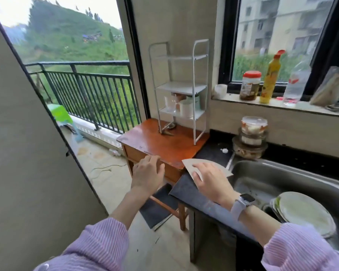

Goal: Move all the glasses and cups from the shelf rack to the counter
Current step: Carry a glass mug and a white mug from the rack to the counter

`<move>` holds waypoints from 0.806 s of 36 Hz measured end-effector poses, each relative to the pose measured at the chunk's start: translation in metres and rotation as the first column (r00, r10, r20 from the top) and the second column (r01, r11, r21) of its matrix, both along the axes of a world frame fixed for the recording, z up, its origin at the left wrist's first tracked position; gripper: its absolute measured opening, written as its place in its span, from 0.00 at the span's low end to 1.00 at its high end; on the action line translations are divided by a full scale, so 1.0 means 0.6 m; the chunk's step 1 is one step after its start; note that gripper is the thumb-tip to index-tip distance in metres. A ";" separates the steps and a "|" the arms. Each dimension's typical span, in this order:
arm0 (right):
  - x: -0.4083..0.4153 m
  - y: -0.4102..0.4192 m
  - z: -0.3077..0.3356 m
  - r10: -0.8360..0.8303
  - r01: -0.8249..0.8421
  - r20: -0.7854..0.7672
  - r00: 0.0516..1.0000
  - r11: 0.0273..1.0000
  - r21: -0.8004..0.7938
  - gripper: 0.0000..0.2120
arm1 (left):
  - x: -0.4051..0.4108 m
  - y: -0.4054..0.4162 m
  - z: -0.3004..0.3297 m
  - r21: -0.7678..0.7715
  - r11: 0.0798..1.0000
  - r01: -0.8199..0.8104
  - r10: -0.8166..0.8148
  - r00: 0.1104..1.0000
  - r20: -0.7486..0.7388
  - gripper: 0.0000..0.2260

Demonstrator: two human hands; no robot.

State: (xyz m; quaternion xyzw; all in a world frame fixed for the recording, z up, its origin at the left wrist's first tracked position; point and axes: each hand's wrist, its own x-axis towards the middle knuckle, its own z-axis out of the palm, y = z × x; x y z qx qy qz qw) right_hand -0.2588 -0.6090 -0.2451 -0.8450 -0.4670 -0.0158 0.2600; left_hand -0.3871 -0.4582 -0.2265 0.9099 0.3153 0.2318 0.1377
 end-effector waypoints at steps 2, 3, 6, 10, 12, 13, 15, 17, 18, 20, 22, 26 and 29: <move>0.043 0.053 0.012 0.008 -0.008 -0.001 1.000 1.000 -0.010 0.18 | 0.043 0.048 0.015 0.013 1.000 0.006 -0.006 1.000 -0.008 0.15; 0.063 0.078 0.019 0.012 -0.012 -0.001 1.000 1.000 -0.016 0.18 | 0.063 0.071 0.023 0.019 1.000 0.005 -0.005 1.000 -0.008 0.15; 0.119 0.152 0.036 0.021 -0.021 0.009 1.000 1.000 -0.001 0.18 | 0.118 0.136 0.039 0.006 1.000 0.003 -0.003 1.000 0.025 0.15; 0.176 0.235 0.038 0.036 -0.035 -0.023 0.999 0.999 0.013 0.18 | 0.173 0.206 0.038 -0.089 0.996 0.024 -0.016 0.996 0.088 0.15; 0.203 0.272 0.032 0.042 -0.041 -0.043 0.998 0.999 0.014 0.18 | 0.200 0.239 0.033 -0.133 0.990 0.037 -0.022 0.993 0.115 0.15; 0.216 0.289 0.028 0.040 -0.039 -0.049 0.998 0.999 0.016 0.18 | 0.215 0.256 0.029 -0.152 0.987 0.044 -0.025 0.992 0.120 0.15; 0.243 0.323 0.018 0.026 -0.025 -0.057 0.998 0.999 0.021 0.18 | 0.247 0.293 0.020 -0.180 0.982 0.059 -0.036 0.991 0.128 0.14; 0.270 0.356 0.009 0.004 -0.002 -0.068 0.998 1.000 0.025 0.18 | 0.283 0.331 0.009 -0.204 0.975 0.082 -0.054 0.989 0.140 0.14; 0.285 0.373 0.003 -0.009 0.011 -0.073 0.997 1.000 0.025 0.18 | 0.303 0.351 0.002 -0.218 0.971 0.098 -0.066 0.987 0.148 0.14; 0.316 0.408 -0.007 -0.041 0.043 -0.079 0.996 0.999 0.021 0.19 | 0.346 0.391 -0.010 -0.245 0.960 0.132 -0.094 0.982 0.162 0.13; 0.347 0.444 -0.015 -0.079 0.082 -0.091 0.993 0.996 0.026 0.20 | 0.392 0.433 -0.022 -0.272 0.948 0.166 -0.117 0.975 0.187 0.12; 0.399 0.516 -0.026 -0.165 0.174 -0.136 0.977 0.983 0.059 0.20 | 0.486 0.513 -0.042 -0.322 0.915 0.242 -0.174 0.958 0.226 0.13; 0.428 0.561 -0.031 -0.218 0.233 -0.182 0.959 0.970 0.066 0.20 | 0.553 0.559 -0.051 -0.411 0.859 0.305 -0.218 0.945 0.246 0.14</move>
